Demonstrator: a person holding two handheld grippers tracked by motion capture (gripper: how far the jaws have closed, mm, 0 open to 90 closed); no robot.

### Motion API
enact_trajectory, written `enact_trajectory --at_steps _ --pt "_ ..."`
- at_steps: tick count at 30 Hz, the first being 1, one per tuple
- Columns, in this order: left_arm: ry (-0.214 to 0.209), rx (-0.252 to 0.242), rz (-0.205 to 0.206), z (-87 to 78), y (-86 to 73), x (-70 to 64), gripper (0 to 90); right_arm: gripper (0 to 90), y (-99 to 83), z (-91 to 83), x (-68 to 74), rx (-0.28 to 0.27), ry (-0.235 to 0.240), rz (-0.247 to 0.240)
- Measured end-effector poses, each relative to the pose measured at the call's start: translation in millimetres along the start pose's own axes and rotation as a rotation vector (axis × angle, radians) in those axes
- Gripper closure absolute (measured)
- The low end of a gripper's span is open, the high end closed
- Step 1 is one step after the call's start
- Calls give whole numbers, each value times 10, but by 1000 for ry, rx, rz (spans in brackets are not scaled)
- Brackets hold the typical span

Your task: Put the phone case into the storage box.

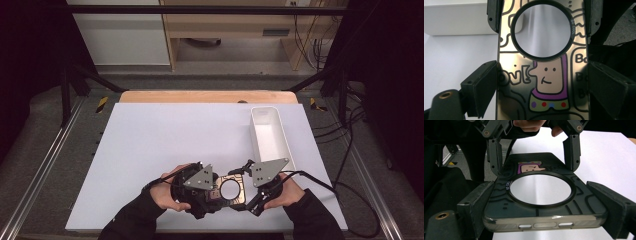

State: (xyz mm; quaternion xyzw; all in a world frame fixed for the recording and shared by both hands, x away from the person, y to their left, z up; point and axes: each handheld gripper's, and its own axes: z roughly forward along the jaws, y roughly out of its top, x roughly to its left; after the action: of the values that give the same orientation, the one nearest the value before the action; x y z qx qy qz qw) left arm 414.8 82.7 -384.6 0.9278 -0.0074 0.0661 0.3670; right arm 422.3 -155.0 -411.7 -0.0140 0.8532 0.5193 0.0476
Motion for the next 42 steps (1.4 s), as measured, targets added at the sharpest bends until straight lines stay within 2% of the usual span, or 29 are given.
enact_trajectory --at_steps 9,15,22,25,30,32,38,42 --pt "8 -2 -5 3 -5 7 110 121 -2 1 -7 -2 -4 8" --pt "21 -23 -17 -11 -13 16 93 123 2 -6 -16 -5 -14 17" --pt "10 -43 -62 -83 -41 57 56 123 14 -49 -39 6 -30 23" --pt "30 -55 -85 -123 -69 78 50 123 28 -83 -51 14 -39 24" --pt "69 -110 -151 -182 -154 138 44 123 48 -141 -73 27 -54 27" --pt "84 -122 -166 -194 -184 152 43 123 60 -166 -88 40 -60 29" --pt "89 -121 -200 -195 -248 168 31 123 82 -236 -116 71 -64 41" --pt "87 -95 -213 -176 -266 172 27 123 102 -284 -127 95 -62 47"
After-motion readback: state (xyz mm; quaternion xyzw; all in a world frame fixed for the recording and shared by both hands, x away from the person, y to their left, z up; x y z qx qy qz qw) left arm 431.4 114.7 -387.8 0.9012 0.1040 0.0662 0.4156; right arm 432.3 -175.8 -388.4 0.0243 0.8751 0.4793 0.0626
